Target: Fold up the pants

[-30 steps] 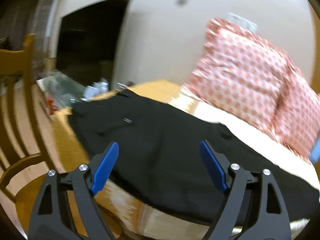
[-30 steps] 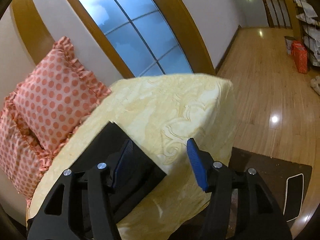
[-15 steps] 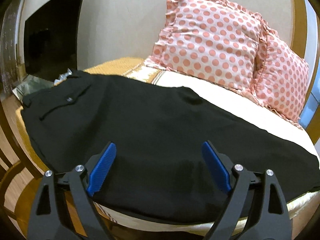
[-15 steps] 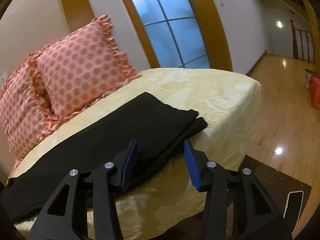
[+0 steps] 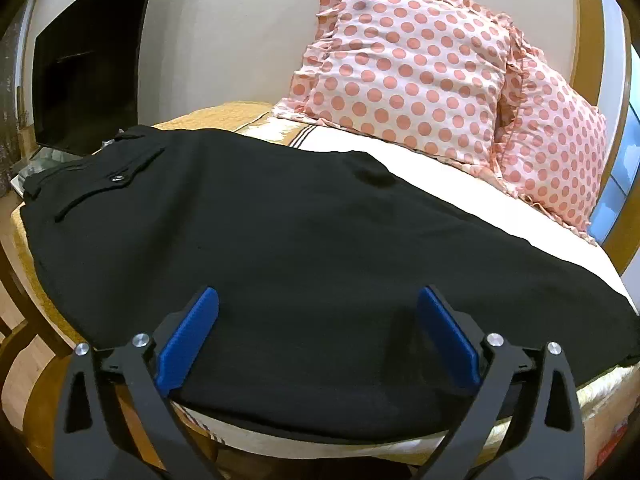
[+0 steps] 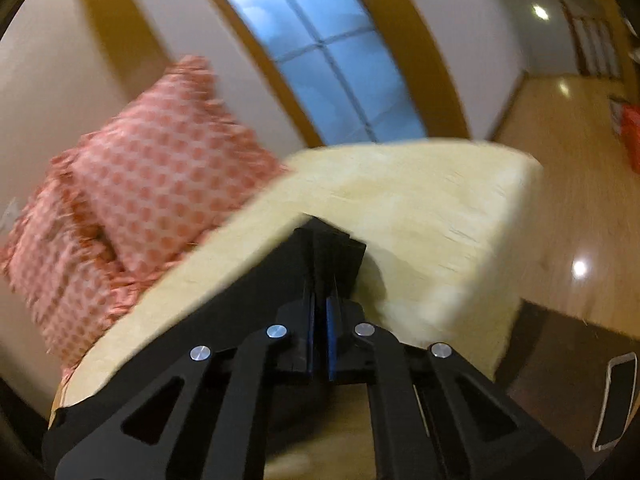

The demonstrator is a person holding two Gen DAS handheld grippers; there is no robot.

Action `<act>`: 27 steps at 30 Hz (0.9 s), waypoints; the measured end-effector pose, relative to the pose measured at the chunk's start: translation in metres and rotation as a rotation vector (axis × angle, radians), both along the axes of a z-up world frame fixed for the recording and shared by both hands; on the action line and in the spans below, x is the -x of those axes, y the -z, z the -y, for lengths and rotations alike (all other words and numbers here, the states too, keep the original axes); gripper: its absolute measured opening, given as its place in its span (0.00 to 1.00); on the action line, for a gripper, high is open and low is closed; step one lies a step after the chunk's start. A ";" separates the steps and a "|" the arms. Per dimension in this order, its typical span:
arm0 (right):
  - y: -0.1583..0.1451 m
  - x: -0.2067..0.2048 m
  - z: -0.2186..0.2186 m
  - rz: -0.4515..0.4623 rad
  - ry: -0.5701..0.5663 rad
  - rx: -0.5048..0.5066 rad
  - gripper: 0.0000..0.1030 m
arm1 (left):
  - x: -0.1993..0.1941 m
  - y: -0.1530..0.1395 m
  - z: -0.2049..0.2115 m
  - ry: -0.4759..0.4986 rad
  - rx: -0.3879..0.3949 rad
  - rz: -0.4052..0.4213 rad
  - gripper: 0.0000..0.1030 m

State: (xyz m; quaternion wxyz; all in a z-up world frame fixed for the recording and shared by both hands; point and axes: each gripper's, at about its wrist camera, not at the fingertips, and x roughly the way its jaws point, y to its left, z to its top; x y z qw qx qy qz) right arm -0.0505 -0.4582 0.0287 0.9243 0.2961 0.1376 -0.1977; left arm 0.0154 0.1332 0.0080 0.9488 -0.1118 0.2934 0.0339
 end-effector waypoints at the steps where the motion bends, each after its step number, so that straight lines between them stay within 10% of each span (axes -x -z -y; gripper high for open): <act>1: -0.014 -0.009 -0.015 0.024 -0.051 0.028 0.04 | 0.000 0.000 0.000 0.002 0.003 0.002 0.98; 8: -0.076 -0.080 -0.201 0.142 -0.666 0.160 0.04 | 0.002 0.001 -0.003 0.011 0.030 0.020 0.98; 12: -0.032 -0.099 -0.331 -0.048 -1.065 0.260 0.04 | 0.003 0.000 -0.007 0.012 0.065 0.030 0.98; 16: 0.014 -0.102 -0.368 -0.200 -1.128 0.276 0.04 | 0.004 0.000 -0.010 0.024 0.083 0.038 0.98; 23: -0.012 -0.095 -0.362 -0.055 -1.037 0.241 0.04 | 0.005 0.001 -0.008 0.033 0.072 0.052 0.98; 27: 0.002 -0.097 -0.392 -0.129 -1.114 0.345 0.04 | 0.007 -0.001 -0.012 0.045 0.106 0.054 0.98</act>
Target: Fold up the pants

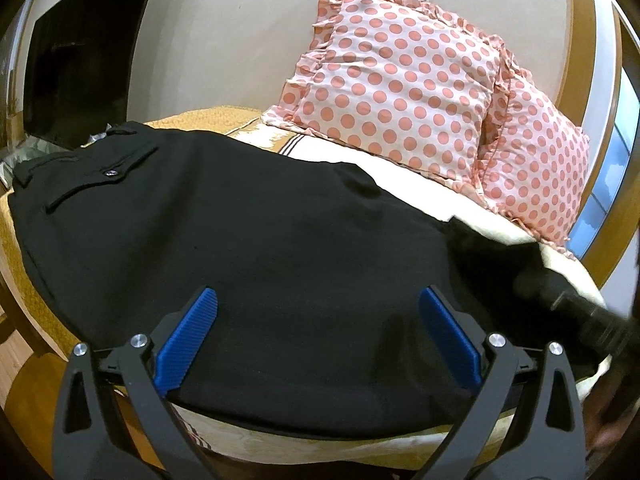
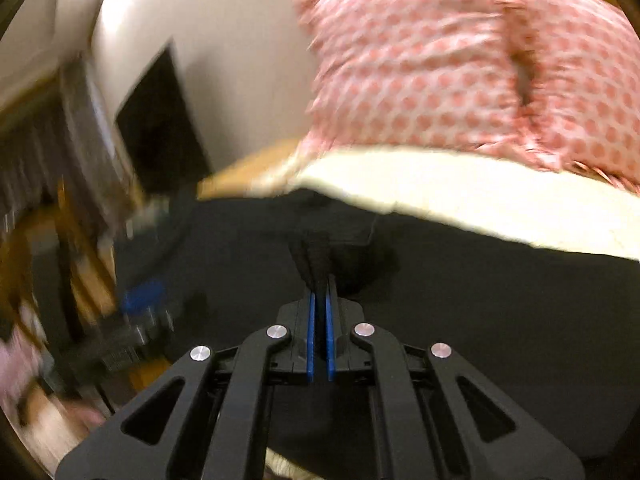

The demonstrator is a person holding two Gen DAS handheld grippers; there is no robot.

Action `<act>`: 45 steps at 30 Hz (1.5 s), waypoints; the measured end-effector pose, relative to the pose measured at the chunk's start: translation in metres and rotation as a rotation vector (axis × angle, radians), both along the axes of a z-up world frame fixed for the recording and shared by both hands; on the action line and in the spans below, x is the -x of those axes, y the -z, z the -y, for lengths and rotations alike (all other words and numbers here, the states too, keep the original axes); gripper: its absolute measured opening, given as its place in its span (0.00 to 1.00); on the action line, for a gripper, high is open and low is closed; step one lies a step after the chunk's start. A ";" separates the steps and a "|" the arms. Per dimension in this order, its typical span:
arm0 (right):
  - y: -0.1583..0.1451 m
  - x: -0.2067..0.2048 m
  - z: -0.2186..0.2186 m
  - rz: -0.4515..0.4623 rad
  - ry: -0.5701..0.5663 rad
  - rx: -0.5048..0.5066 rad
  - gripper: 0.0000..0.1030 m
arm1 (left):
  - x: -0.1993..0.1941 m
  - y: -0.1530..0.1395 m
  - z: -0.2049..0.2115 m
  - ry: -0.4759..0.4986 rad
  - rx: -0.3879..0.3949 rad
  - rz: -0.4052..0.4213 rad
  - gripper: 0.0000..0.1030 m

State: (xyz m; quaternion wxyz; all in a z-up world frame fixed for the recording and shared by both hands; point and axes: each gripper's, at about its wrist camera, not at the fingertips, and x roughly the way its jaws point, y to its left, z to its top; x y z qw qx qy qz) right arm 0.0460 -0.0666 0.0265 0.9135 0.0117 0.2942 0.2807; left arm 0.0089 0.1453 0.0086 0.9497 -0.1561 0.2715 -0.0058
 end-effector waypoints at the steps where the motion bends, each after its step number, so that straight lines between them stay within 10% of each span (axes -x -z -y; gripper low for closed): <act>1: 0.000 0.001 0.000 0.006 0.002 -0.009 0.04 | 0.001 -0.002 -0.003 0.007 0.023 0.002 0.98; 5: 0.002 0.002 -0.016 0.066 -0.019 0.103 0.04 | 0.020 -0.018 -0.039 -0.034 0.179 0.071 0.98; 17: 0.025 0.026 -0.047 0.179 -0.087 0.331 0.15 | 0.042 -0.028 -0.128 -0.325 0.247 0.071 0.98; 21: 0.010 0.034 -0.032 0.126 -0.205 0.182 0.53 | 0.040 -0.022 -0.153 -0.371 0.309 0.045 0.98; 25: -0.004 0.018 -0.003 0.121 -0.082 0.046 0.54 | 0.040 -0.018 -0.170 -0.416 0.339 0.023 0.97; 29: 0.015 -0.005 -0.003 0.004 -0.018 0.129 0.54 | 0.036 -0.016 -0.182 -0.442 0.363 0.016 0.96; 45: 0.022 0.000 0.000 0.022 -0.034 0.137 0.55 | 0.037 -0.015 -0.203 -0.459 0.446 -0.003 0.61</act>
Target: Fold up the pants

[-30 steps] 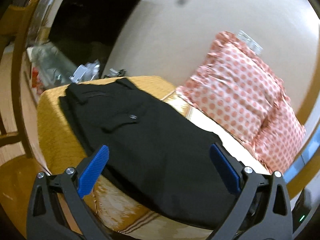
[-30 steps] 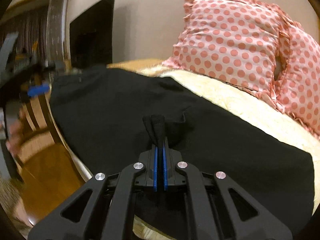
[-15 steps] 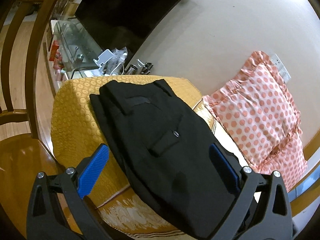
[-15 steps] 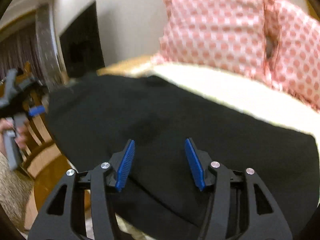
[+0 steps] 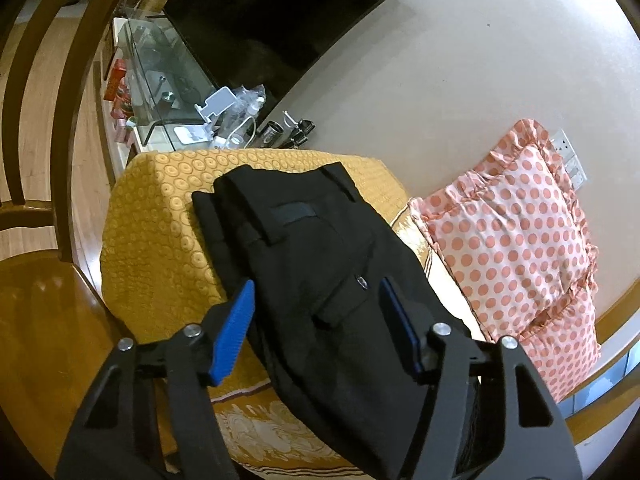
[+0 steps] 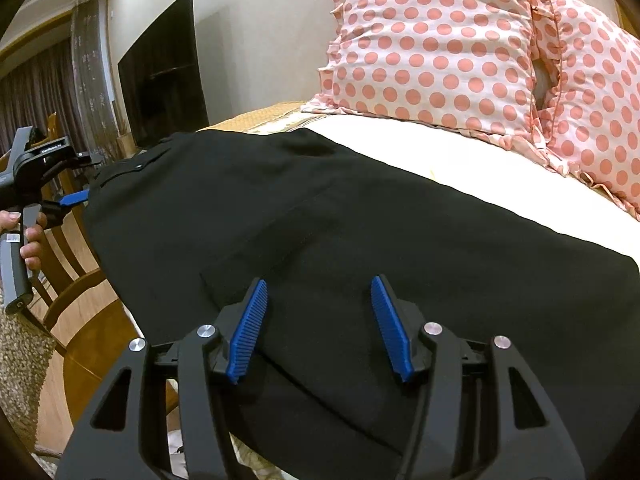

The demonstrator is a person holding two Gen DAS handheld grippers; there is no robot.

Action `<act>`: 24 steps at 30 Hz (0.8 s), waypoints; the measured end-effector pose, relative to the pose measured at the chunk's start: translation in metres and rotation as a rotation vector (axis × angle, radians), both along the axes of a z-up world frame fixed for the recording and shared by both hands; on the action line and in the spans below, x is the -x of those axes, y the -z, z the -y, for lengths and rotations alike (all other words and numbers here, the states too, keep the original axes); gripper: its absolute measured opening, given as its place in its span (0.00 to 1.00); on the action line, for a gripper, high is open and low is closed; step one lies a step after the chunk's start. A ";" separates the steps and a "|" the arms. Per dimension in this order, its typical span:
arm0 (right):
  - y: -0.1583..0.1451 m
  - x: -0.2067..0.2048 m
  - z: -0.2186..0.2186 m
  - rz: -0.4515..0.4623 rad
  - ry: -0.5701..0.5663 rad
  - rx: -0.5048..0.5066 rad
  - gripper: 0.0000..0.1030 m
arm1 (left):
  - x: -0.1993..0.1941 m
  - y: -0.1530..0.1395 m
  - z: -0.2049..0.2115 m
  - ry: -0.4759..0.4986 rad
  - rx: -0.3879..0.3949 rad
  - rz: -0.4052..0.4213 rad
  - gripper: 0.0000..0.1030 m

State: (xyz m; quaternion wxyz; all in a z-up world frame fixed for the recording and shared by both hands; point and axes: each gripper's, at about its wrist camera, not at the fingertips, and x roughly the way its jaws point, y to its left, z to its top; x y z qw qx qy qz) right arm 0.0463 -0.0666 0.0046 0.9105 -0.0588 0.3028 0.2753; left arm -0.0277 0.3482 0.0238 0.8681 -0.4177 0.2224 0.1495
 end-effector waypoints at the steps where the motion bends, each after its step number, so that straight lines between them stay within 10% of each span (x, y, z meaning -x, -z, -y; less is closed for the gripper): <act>1: 0.000 0.000 0.000 0.000 -0.002 0.000 0.55 | -0.002 0.000 0.000 0.002 -0.004 -0.005 0.61; 6: 0.000 0.001 0.000 0.002 -0.002 0.003 0.55 | -0.003 0.004 -0.001 -0.006 0.021 -0.005 0.56; 9: 0.000 0.001 -0.001 0.006 -0.004 0.005 0.56 | -0.001 0.005 -0.002 -0.011 0.021 -0.016 0.07; 18: -0.001 0.002 -0.002 0.008 -0.008 0.007 0.56 | 0.019 0.019 -0.007 -0.008 0.056 -0.026 0.08; 24: -0.002 0.002 -0.002 0.009 -0.011 0.008 0.56 | 0.030 0.011 -0.005 -0.043 0.042 -0.043 0.32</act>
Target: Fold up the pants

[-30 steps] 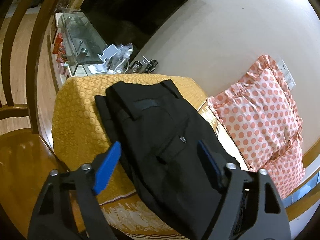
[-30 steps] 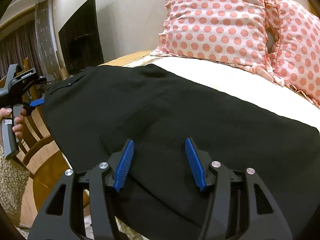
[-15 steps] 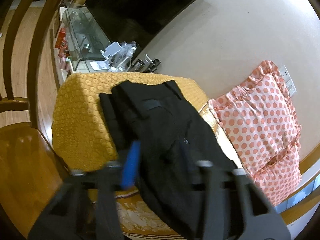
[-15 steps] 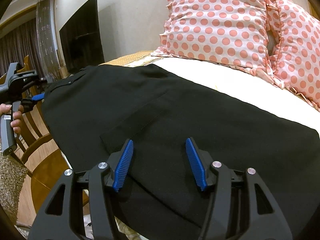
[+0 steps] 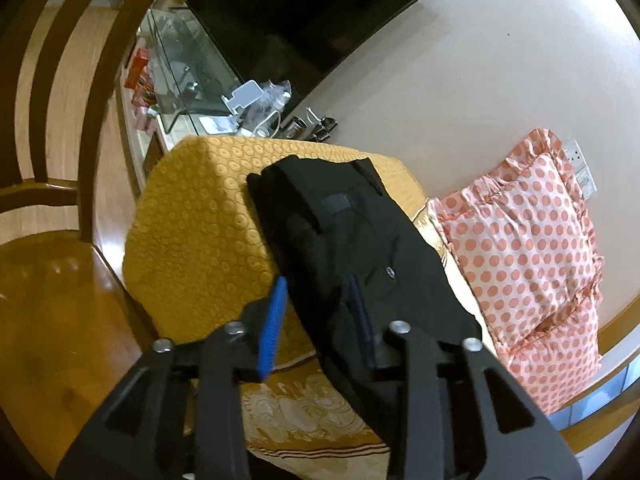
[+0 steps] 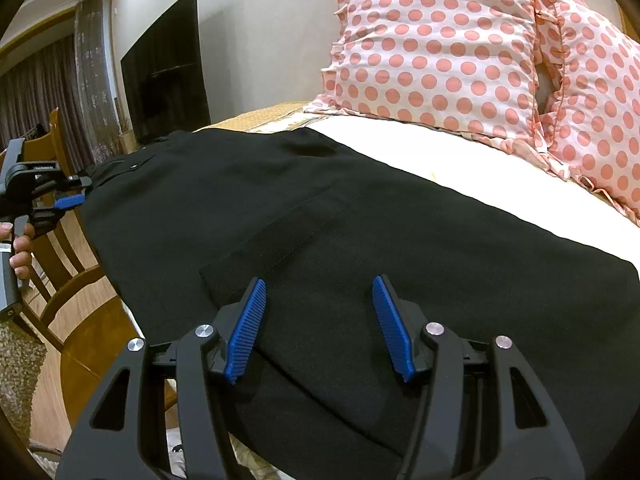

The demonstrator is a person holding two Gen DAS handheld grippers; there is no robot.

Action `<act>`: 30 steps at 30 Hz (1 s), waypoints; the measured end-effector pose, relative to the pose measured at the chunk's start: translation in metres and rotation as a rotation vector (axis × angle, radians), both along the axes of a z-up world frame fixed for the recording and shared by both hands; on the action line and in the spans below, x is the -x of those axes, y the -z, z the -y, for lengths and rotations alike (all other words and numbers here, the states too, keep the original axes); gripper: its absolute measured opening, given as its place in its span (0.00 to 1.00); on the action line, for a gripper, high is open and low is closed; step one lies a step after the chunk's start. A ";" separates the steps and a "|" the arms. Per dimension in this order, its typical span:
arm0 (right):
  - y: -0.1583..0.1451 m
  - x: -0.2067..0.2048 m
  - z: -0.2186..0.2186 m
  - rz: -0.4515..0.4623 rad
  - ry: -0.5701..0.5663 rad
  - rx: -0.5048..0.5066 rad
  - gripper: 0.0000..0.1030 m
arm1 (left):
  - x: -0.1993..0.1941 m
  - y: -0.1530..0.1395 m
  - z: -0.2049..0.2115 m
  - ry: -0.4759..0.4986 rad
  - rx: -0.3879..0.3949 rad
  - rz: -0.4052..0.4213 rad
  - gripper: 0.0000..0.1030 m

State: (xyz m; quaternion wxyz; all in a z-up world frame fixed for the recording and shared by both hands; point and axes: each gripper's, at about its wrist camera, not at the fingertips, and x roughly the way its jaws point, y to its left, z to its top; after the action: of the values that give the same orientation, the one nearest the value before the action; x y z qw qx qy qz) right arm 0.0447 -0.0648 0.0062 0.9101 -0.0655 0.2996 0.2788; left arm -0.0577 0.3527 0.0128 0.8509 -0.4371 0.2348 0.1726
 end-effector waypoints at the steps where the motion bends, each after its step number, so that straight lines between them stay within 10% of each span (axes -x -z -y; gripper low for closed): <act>1: 0.000 0.000 0.000 0.000 -0.001 0.001 0.56 | 0.000 0.001 0.000 0.007 0.011 -0.004 0.32; 15: 0.000 -0.001 0.000 0.001 -0.011 0.002 0.57 | -0.020 -0.010 0.021 0.122 0.055 0.024 0.42; 30: -0.004 0.006 0.009 0.020 -0.009 -0.051 0.61 | -0.053 0.002 -0.013 -0.008 0.063 -0.024 0.38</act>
State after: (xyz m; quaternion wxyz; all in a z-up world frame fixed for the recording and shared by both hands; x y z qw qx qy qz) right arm 0.0387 -0.0740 0.0106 0.9131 -0.0466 0.2830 0.2899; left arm -0.0048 0.3661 0.0107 0.8332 -0.4625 0.2484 0.1738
